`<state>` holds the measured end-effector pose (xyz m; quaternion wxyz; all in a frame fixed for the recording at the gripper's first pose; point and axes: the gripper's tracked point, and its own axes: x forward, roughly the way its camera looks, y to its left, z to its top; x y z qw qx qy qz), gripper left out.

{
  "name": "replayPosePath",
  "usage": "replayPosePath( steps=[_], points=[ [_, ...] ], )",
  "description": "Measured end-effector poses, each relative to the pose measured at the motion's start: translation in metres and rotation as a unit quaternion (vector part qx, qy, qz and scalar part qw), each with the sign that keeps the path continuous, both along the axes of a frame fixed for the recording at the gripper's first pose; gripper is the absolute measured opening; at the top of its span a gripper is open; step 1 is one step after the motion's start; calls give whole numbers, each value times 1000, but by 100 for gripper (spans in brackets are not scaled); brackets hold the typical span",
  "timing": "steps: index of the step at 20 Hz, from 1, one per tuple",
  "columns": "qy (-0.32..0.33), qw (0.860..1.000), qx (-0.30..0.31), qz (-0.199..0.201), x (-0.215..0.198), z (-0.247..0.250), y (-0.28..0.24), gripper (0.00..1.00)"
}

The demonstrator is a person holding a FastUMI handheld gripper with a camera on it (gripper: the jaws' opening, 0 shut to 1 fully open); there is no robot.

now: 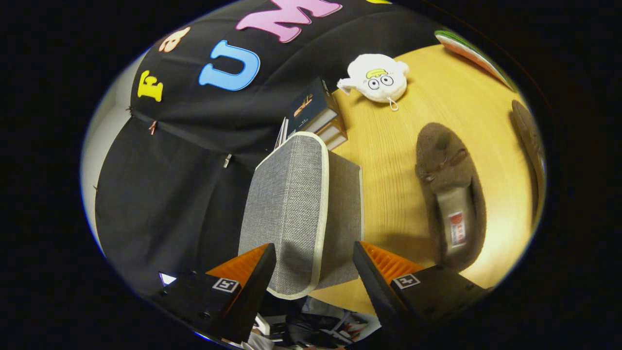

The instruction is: Open the storage box then place both shoes into the box .Put the left shoe in first, then the right shoe, with the right side of both shoes facing outward in a uniform manner.

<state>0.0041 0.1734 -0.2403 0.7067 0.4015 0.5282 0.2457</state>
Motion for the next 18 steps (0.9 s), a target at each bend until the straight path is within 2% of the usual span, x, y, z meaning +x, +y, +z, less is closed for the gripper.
replayPosePath(
  steps=[6, 8, 9, 12, 14, 15, 17, 18],
  points=[
    [80, 994, 69, -13, -2, -7, 15, 96],
    [103, 991, 89, -18, -2, -1, 18, 83],
    [110, 990, 88, -22, -1, -2, 20, 71],
    [130, 987, 95, -8, -7, -1, 19, 55],
    [139, 985, 102, -8, -8, 1, 17, 48],
    [142, 984, 106, -8, -7, 1, 20, 38],
    [142, 983, 114, -7, -4, 6, 16, 28],
    [141, 983, 117, -8, -6, 3, 32, 22]
  ],
)
